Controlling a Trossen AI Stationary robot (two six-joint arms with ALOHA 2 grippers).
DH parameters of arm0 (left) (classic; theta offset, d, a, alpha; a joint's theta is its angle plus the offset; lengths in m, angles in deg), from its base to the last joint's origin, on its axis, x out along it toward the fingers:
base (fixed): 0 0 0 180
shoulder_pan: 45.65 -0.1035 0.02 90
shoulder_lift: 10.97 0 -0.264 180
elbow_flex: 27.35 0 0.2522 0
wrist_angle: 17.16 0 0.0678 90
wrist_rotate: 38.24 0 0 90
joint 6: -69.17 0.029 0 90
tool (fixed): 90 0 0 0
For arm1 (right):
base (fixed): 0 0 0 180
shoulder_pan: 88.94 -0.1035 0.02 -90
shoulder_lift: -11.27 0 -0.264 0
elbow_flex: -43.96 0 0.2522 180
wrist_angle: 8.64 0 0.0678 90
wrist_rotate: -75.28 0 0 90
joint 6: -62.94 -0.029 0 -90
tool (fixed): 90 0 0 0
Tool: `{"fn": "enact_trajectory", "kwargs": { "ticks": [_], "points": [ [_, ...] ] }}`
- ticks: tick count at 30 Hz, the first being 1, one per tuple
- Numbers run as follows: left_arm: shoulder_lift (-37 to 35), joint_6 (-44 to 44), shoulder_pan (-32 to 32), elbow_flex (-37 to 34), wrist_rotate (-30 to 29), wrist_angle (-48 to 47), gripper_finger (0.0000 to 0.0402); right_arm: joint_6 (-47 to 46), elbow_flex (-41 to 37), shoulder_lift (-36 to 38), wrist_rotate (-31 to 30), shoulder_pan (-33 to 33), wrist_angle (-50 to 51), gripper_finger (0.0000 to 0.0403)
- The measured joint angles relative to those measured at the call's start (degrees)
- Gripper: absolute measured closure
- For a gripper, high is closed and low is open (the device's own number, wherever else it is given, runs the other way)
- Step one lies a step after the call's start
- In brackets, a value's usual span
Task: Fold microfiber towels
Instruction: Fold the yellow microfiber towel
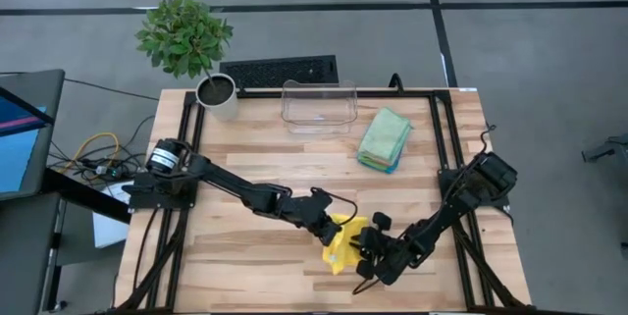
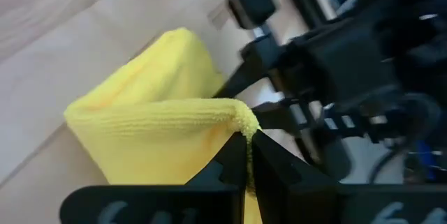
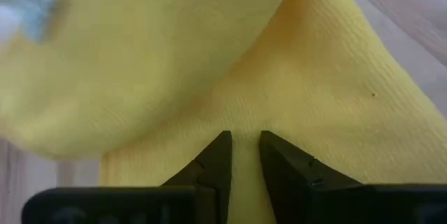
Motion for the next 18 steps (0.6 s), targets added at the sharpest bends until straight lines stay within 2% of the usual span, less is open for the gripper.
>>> {"fn": "enact_trajectory", "kwargs": {
  "ticks": [6, 9, 18],
  "points": [
    [0.06, 0.44, -0.46, 0.01, -4.04, 1.55, 0.0397, 0.00, 0.00, 0.02, 0.15, -0.02, 0.02, 0.0301],
    [-0.03, 0.53, -0.39, 0.07, -3.67, 4.10, 0.0397, 0.00, 0.00, 0.05, 0.20, -0.02, 0.05, 0.0301],
    [-0.03, 0.23, -0.28, 0.02, -4.69, 3.06, 0.0397, 0.09, 0.00, 0.07, 0.22, -0.02, 0.05, 0.0301]
  ]
}}
